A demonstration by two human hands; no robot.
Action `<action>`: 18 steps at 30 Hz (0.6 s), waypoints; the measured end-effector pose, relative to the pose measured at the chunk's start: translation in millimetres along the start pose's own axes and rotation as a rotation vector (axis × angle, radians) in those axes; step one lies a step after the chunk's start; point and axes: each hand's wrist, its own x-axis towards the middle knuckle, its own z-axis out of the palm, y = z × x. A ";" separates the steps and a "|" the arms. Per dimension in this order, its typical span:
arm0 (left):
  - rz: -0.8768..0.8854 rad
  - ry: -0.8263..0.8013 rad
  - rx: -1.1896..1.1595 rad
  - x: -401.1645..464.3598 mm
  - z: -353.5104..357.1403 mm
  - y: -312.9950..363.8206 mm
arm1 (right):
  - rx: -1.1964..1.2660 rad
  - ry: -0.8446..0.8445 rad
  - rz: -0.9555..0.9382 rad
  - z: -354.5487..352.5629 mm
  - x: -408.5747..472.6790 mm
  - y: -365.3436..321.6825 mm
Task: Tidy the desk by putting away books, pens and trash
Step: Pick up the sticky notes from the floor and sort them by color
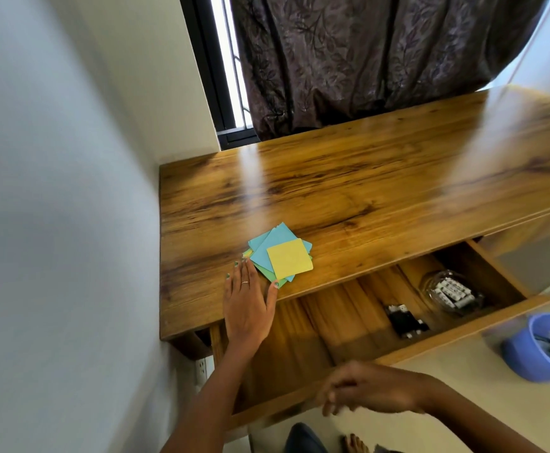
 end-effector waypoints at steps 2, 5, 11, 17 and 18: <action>0.001 -0.005 -0.004 -1.5 0.9 -0.1 | -0.045 0.138 -0.098 2.2 2.4 -21.3; 0.006 -0.003 -0.008 -1.6 1.2 0.1 | -0.280 0.336 -0.148 1.3 13.4 -36.7; 0.006 0.027 -0.002 -0.8 4.0 -1.7 | -0.549 0.233 0.171 7.8 25.6 -6.8; 0.002 0.037 -0.015 -0.3 5.9 -1.7 | -0.513 0.171 0.170 2.8 23.8 -15.0; -0.001 0.038 -0.021 -0.6 5.7 -1.2 | -0.515 0.144 0.174 2.3 23.1 -16.3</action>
